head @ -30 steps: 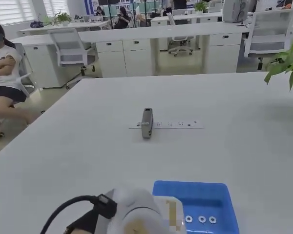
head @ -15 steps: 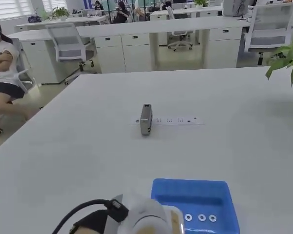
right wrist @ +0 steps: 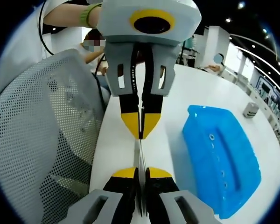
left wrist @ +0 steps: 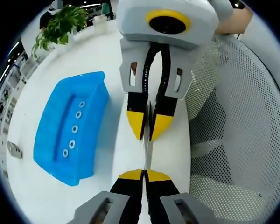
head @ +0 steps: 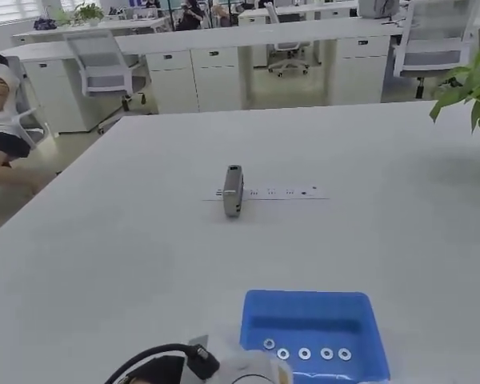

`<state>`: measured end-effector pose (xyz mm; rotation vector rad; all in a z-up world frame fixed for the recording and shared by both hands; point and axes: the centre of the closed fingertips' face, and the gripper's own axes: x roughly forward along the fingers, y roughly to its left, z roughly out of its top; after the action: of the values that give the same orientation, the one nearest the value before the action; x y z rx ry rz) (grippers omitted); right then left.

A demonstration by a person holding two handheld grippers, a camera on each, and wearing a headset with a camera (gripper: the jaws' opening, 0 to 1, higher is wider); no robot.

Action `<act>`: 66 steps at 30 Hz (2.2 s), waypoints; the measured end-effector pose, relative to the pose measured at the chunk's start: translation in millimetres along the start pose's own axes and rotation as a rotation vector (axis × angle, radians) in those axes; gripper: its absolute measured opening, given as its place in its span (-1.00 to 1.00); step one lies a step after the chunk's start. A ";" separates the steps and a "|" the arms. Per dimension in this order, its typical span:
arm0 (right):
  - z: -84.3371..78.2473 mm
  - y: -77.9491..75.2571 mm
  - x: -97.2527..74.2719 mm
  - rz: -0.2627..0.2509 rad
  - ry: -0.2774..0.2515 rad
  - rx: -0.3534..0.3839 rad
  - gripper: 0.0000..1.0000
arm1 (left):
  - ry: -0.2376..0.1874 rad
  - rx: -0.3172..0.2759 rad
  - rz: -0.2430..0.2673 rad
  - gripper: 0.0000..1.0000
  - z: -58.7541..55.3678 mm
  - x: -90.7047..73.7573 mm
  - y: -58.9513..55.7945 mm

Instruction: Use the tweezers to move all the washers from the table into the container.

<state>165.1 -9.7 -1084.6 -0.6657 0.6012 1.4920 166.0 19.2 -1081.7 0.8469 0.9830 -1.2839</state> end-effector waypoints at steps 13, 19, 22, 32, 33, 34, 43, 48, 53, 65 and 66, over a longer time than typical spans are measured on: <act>2.7 0.9 -1.0 0.012 -0.045 0.075 -0.90 | -0.031 -0.091 -0.037 -1.00 -1.4 1.3 2.5; 6.4 3.4 -7.5 0.016 -0.076 0.132 -0.81 | -0.063 -0.165 -0.062 -1.00 -1.5 0.7 1.8; 9.0 3.2 -12.7 0.009 -0.098 0.173 -0.72 | -0.073 -0.189 -0.066 -0.98 -1.2 0.5 1.0; 7.7 -6.1 -41.7 -0.092 -0.140 0.262 -0.40 | -0.172 -0.334 -0.009 -0.38 1.4 -5.1 -0.4; 6.3 -7.2 -46.0 -0.107 -0.145 0.274 -0.38 | -0.185 -0.349 0.004 -0.34 2.2 -6.9 0.1; 5.9 -8.2 -49.0 -0.119 -0.151 0.283 -0.36 | -0.223 -0.379 0.021 -0.31 5.4 -10.8 0.6; 0.4 -21.8 -85.4 -0.260 -0.207 0.368 -0.16 | -0.382 -0.521 0.208 0.06 -2.6 -47.0 13.6; 2.3 -31.1 -109.4 -0.344 -0.249 0.398 -0.12 | -0.499 -0.617 0.338 0.24 -9.5 -76.4 26.5; 5.3 -37.5 -133.7 -0.417 -0.300 0.421 -0.07 | -0.561 -0.666 0.424 0.42 -15.0 -99.5 27.8; 1.3 -43.8 -178.5 -0.568 -0.377 0.478 0.01 | -0.742 -0.711 0.586 0.65 -4.5 -147.9 25.5; 1.2 -44.1 -181.5 -0.579 -0.382 0.479 0.02 | -0.758 -0.713 0.597 0.67 -3.7 -151.4 26.2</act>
<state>208.8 -132.7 -951.1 -0.1448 0.3981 0.8512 189.0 81.2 -943.0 0.0387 0.4439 -0.5629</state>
